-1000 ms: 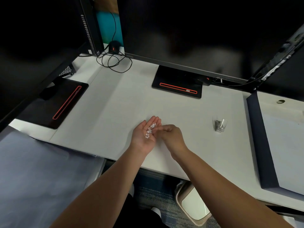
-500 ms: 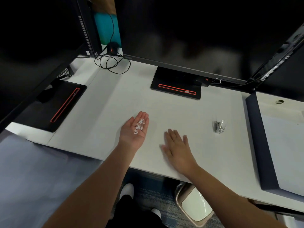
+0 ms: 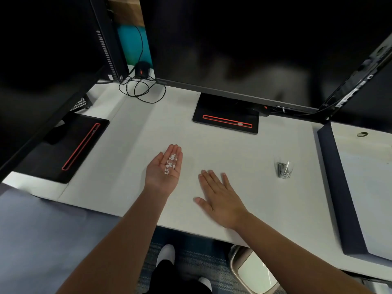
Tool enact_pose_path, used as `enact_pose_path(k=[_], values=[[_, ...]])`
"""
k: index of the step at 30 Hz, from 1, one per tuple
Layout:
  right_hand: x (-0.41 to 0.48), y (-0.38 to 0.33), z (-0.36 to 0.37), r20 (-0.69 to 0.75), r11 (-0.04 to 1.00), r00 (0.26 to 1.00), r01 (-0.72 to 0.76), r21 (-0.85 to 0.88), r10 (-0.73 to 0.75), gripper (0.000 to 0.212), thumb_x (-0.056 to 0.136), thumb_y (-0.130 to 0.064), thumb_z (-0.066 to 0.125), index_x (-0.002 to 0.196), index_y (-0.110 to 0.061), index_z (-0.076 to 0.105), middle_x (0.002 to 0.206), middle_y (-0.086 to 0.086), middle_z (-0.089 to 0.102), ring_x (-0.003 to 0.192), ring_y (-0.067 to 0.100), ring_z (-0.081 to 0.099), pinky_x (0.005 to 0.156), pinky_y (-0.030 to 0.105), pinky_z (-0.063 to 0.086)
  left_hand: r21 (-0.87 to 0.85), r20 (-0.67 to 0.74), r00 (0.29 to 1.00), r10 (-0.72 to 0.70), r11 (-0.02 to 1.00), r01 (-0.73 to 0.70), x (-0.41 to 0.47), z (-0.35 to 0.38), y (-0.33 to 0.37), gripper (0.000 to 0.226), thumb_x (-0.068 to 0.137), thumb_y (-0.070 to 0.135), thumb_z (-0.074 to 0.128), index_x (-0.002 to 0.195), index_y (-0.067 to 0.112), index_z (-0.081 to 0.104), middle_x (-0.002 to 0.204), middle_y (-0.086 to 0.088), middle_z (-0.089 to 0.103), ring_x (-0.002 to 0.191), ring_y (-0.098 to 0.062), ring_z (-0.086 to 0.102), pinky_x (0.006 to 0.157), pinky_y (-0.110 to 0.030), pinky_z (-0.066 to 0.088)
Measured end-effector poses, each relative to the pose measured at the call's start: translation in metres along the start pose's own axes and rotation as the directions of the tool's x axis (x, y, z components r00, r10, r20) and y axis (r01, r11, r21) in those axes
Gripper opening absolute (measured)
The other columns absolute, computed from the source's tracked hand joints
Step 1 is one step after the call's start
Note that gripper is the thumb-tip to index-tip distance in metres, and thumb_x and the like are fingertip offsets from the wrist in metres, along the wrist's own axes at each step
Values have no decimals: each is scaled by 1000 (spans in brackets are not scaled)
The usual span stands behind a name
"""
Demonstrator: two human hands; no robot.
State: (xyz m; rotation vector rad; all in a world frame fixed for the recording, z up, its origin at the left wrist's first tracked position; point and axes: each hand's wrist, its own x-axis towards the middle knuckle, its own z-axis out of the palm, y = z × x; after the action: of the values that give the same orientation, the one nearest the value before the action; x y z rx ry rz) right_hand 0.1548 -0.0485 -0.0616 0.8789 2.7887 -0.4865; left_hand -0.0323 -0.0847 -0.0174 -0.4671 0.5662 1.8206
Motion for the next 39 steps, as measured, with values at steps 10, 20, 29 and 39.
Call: enact_pose_path(k=[10,20,29,39], values=[[62,3,-13,-83,999,996,-38,5,39,71,95,-57,15,150,-16,-3,160,3,-9,145,18,-15,117,43,-13,81,-30,997,-69,994,71,7,6,-9,35,101,16,36,106,-7,62,104,-21,69,104,-30,62,93,-39,47],[98,38,-30,-105,963,958,-269,-14,266,70,92,-64,7,150,-26,-8,158,7,-13,145,25,-18,117,50,-9,169,-71,994,-83,981,94,20,18,-9,32,100,15,40,104,-8,63,99,-20,72,100,-29,65,94,-38,49],[126,41,-42,-117,977,970,-211,20,212,63,98,-49,12,151,-18,-1,160,5,-6,146,24,-12,118,45,-7,228,-91,986,-140,961,157,25,16,-8,31,98,15,43,104,-8,63,99,-21,72,101,-29,66,85,-38,57],[116,11,-33,-69,995,995,67,-69,-72,76,82,-56,15,150,-26,4,160,0,1,147,18,-7,118,43,-8,212,-49,988,-147,965,154,22,21,-9,33,99,16,42,102,-8,64,98,-20,72,86,-28,73,83,-39,56]])
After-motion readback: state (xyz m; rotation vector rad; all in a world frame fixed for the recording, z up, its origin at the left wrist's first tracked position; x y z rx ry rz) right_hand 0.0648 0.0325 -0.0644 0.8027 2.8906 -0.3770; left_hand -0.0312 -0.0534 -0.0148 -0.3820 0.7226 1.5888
